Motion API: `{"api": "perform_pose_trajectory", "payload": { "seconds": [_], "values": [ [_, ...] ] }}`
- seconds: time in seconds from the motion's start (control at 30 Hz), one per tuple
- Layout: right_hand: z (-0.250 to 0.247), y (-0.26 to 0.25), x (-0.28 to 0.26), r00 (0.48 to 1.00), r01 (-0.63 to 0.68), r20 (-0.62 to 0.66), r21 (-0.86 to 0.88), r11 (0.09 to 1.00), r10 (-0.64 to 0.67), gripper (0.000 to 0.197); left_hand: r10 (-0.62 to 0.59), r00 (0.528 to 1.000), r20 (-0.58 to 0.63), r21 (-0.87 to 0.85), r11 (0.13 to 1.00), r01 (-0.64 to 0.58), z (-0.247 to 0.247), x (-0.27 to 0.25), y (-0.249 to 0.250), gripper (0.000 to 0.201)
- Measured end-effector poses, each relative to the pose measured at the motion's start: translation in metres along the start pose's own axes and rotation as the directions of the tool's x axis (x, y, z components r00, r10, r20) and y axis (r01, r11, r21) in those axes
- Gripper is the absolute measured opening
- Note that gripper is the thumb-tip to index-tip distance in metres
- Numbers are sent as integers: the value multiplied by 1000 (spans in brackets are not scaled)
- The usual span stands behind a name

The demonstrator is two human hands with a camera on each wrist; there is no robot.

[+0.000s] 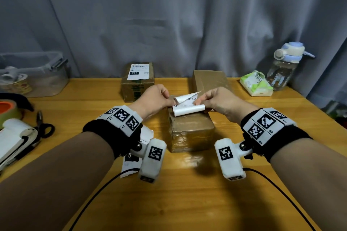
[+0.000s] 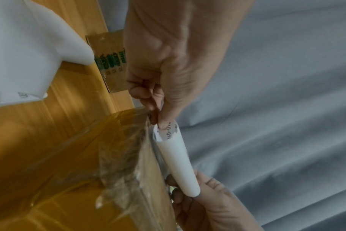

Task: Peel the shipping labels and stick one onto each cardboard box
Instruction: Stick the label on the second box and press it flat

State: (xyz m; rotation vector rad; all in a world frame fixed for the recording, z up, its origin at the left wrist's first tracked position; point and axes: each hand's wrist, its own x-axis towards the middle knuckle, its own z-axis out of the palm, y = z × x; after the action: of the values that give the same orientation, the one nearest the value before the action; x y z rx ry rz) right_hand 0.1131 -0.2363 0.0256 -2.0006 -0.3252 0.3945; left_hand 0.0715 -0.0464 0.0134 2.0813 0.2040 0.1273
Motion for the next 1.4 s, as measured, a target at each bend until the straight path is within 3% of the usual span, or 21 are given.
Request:
{"api": "perform_pose_trajectory", "payload": {
  "seconds": [0.4,0.73,1.03,1.17,1.27,1.4],
  "values": [
    [4,9,-2,996,92,2,-41,995,-92,10,79,997,7,49,996,-79,4,1,-4,36],
    [6,9,0,996,84,-24,6,996,-83,19,90,996,-5,86,992,-89,1,6,0,34],
    [7,9,0,996,89,-20,-52,995,-90,19,70,997,-24,80,995,-68,4,5,-5,34],
    [7,9,-1,994,110,17,-129,985,-109,19,88,996,-18,156,984,-84,5,3,-3,32],
    [0,14,-4,992,119,46,-136,984,-114,18,55,998,-43,225,973,-44,3,2,-9,42],
    [-10,16,-11,995,61,90,-130,990,-50,24,-111,992,-68,206,971,122,5,-5,-13,70]
  ]
}}
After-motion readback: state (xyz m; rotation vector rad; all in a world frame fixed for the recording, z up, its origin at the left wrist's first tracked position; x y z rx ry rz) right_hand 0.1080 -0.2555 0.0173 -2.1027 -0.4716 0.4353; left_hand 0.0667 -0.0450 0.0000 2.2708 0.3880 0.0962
